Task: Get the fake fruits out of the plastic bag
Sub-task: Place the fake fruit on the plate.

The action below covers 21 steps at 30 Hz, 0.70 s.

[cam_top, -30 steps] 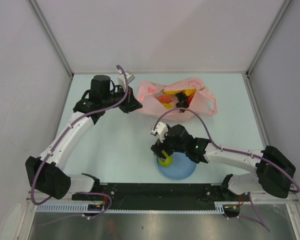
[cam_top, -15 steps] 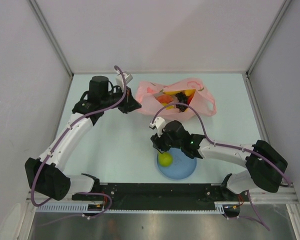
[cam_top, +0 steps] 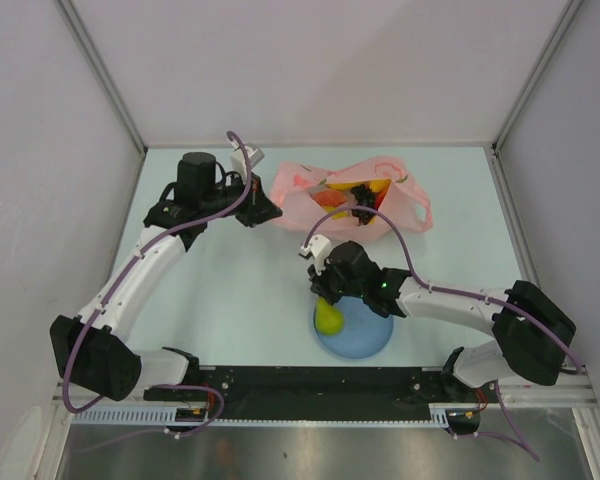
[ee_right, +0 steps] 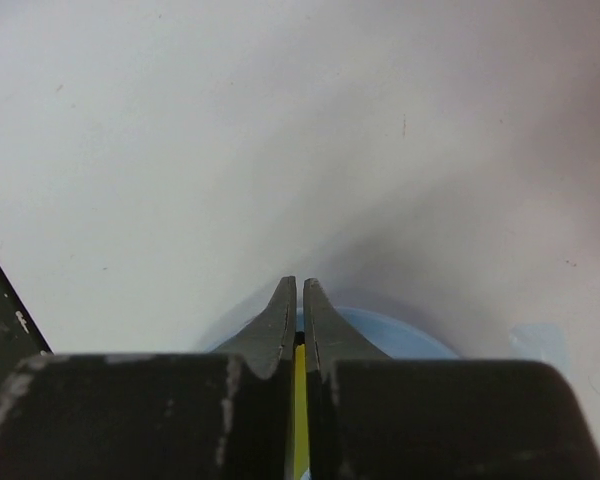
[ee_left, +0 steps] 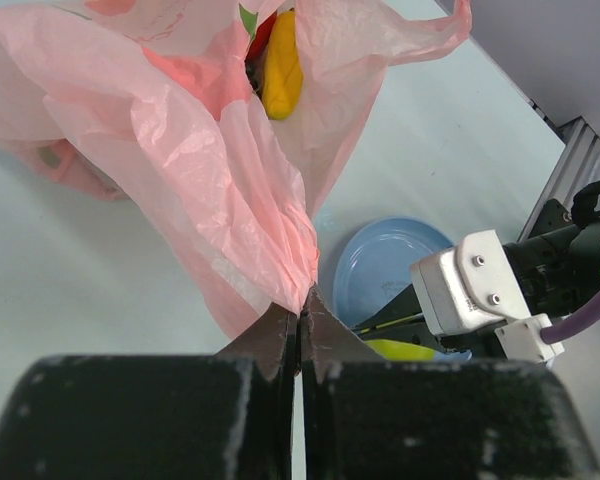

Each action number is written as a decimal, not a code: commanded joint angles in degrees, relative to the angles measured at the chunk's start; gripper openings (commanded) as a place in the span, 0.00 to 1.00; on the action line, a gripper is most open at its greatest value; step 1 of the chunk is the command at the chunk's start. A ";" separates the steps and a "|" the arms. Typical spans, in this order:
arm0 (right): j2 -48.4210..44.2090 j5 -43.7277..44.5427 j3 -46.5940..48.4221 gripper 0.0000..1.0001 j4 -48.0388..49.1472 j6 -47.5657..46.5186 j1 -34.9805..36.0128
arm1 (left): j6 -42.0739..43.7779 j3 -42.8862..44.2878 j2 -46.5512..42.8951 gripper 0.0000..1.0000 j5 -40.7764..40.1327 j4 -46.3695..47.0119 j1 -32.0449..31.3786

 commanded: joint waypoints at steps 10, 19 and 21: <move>-9.03 13.27 1.92 0.00 1.61 -2.25 5.56 | -1.02 0.51 -0.65 0.01 1.02 2.19 0.42; -11.40 23.30 -9.41 0.00 15.24 -9.63 8.83 | -0.50 1.30 0.67 0.00 0.58 0.87 0.50; -12.63 24.36 -11.78 0.00 16.82 -9.89 9.18 | -0.41 1.57 0.93 0.00 0.41 0.87 0.42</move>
